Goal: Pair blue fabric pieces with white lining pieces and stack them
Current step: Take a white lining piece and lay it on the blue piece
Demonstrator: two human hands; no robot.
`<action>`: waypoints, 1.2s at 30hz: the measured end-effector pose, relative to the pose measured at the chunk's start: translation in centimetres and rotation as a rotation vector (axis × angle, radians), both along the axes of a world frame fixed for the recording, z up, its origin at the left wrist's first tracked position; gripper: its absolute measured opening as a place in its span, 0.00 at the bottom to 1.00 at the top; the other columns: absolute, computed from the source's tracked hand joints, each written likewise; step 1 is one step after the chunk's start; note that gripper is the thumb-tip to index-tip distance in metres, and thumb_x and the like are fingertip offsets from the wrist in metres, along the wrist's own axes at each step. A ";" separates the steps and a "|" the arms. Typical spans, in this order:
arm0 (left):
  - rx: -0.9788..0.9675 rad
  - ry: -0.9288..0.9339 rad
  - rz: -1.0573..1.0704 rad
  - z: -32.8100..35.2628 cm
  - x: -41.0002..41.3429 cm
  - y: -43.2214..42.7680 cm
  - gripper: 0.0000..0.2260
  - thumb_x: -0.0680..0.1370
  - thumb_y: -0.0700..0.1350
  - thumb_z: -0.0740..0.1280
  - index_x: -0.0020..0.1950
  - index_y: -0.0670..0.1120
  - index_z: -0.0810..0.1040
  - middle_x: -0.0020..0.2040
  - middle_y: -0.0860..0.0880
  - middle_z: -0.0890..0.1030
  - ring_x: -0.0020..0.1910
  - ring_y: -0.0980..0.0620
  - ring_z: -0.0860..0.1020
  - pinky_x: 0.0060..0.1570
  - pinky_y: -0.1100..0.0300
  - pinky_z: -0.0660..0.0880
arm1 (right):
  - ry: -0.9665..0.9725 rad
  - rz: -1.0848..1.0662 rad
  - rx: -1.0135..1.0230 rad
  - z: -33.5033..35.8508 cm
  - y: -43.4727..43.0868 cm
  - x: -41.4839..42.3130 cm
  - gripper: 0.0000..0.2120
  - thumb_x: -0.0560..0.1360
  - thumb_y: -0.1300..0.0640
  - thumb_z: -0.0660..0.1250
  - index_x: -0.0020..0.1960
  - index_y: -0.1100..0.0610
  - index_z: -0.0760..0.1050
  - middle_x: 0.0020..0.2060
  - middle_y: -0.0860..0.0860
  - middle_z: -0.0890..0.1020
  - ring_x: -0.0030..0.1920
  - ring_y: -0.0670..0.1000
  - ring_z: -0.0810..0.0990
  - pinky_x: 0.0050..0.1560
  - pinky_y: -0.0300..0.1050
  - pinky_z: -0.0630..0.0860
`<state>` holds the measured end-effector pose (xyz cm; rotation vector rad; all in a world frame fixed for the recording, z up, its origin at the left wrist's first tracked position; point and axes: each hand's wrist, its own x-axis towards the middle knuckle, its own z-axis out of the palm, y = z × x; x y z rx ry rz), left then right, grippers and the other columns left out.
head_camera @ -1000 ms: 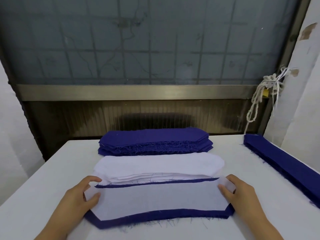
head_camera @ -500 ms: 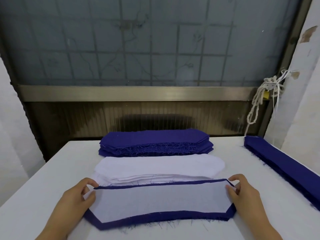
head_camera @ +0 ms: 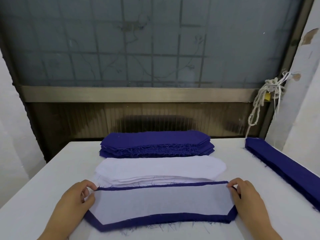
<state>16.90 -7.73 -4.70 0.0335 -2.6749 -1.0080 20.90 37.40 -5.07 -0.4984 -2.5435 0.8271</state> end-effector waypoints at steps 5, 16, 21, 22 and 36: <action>-0.040 0.089 -0.010 0.3 -0.2 0.1 0.17 0.70 0.31 0.72 0.43 0.55 0.79 0.40 0.50 0.75 0.41 0.50 0.74 0.45 0.53 0.71 | 0.033 0.004 0.023 0.1 0.1 0.2 0.06 0.78 0.58 0.65 0.45 0.49 0.74 0.40 0.46 0.71 0.39 0.47 0.74 0.40 0.44 0.71; 0.054 0.019 -0.290 -0.4 -0.3 0.3 0.11 0.70 0.40 0.77 0.44 0.54 0.81 0.37 0.47 0.78 0.30 0.57 0.70 0.36 0.65 0.71 | 0.095 0.404 0.133 0.0 -0.4 -0.1 0.11 0.72 0.59 0.73 0.44 0.44 0.75 0.35 0.43 0.76 0.40 0.46 0.74 0.44 0.37 0.70; 0.058 0.008 -0.279 -0.7 -0.4 0.2 0.11 0.69 0.40 0.78 0.43 0.54 0.81 0.36 0.49 0.78 0.32 0.51 0.70 0.36 0.66 0.70 | 0.028 0.452 0.087 -0.3 -0.2 -0.2 0.10 0.73 0.59 0.73 0.42 0.44 0.76 0.33 0.45 0.76 0.40 0.46 0.73 0.39 0.33 0.69; 0.062 0.008 -0.276 -0.6 -0.4 0.3 0.11 0.69 0.39 0.78 0.42 0.54 0.81 0.36 0.49 0.78 0.32 0.51 0.70 0.36 0.66 0.70 | 0.025 0.450 0.086 -0.3 -0.3 -0.2 0.10 0.73 0.58 0.72 0.42 0.44 0.76 0.32 0.46 0.76 0.39 0.46 0.73 0.38 0.33 0.69; -0.080 0.094 -0.139 2.0 -3.9 4.8 0.12 0.76 0.46 0.70 0.44 0.64 0.74 0.42 0.62 0.76 0.43 0.57 0.77 0.39 0.74 0.69 | -0.016 0.445 0.125 3.4 -3.1 -3.6 0.08 0.79 0.58 0.64 0.45 0.45 0.73 0.40 0.44 0.76 0.39 0.45 0.75 0.42 0.32 0.73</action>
